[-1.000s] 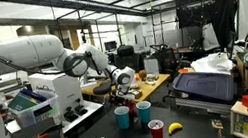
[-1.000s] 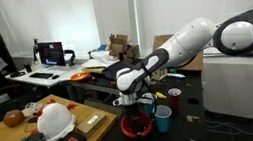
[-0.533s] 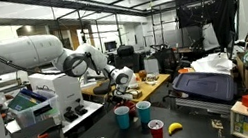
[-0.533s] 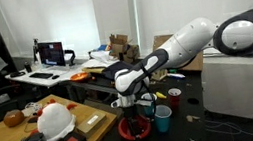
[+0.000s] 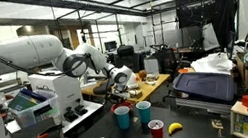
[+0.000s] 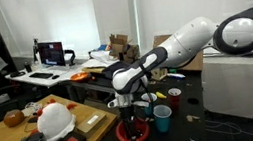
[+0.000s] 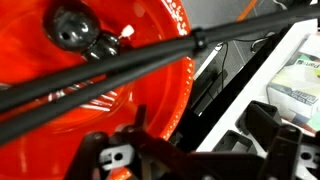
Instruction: Pick up the contents in the orange bowl and put them in the blue cup
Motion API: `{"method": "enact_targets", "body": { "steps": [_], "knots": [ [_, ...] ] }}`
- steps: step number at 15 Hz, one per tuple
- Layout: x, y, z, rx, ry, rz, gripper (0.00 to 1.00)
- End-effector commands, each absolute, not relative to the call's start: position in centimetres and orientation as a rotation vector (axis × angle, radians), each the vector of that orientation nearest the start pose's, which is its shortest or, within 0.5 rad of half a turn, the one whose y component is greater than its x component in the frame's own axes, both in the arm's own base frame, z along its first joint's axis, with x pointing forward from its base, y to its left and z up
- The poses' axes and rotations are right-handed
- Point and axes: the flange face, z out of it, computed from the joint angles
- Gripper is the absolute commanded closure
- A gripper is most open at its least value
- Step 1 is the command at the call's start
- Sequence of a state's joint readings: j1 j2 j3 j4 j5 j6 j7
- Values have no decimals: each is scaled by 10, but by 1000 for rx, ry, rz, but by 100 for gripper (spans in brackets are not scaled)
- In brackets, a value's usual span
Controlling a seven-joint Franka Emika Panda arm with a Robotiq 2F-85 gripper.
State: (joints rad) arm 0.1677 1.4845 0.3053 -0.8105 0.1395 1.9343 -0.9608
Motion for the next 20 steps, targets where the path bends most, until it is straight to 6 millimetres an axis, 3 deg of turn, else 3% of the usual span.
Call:
{"method": "enact_targets", "body": {
  "steps": [1, 7, 20],
  "knots": [
    [681, 250, -16, -2199, -1422, 226, 0],
    [694, 222, -21, -2294, -1498, 210, 0],
    [707, 200, -25, -2292, -1655, 101, 0]
  ]
}}
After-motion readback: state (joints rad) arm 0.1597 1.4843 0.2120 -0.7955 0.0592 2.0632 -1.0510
